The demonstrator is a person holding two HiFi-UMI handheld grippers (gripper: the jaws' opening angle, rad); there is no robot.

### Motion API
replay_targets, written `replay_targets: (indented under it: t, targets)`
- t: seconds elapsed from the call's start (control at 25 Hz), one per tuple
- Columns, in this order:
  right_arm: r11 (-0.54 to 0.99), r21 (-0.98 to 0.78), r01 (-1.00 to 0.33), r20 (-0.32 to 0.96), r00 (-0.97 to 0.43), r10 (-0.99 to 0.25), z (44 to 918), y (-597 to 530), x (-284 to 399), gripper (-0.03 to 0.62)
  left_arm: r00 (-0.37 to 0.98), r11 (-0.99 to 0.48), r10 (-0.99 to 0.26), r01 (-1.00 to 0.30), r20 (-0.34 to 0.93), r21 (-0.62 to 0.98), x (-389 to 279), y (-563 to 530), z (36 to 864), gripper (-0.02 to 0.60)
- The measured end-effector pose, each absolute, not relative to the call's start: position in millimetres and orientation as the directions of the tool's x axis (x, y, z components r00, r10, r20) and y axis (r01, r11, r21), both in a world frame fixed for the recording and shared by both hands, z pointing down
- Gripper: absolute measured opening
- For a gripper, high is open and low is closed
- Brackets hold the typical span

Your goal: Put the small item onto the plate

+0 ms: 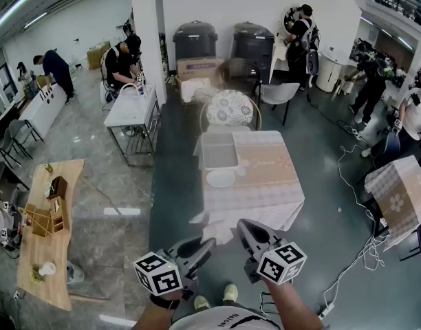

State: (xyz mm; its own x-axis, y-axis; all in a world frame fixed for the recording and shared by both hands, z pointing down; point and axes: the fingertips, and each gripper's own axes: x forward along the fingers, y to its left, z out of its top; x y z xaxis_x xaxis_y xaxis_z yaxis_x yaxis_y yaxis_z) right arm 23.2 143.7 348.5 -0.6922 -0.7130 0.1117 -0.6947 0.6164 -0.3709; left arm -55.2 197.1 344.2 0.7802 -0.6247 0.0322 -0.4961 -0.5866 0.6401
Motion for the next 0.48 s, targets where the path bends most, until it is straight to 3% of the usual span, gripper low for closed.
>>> replay_targets:
  t: [0.48]
  targets:
    - [0.622, -0.394, -0.676, 0.114, -0.708, -0.697, 353.2, 144.2, 19.3, 0.014, 0.774, -0.580, -0.631, -0.510, 0.046, 0.635, -52.6, 195.1, 351.4, 0.067]
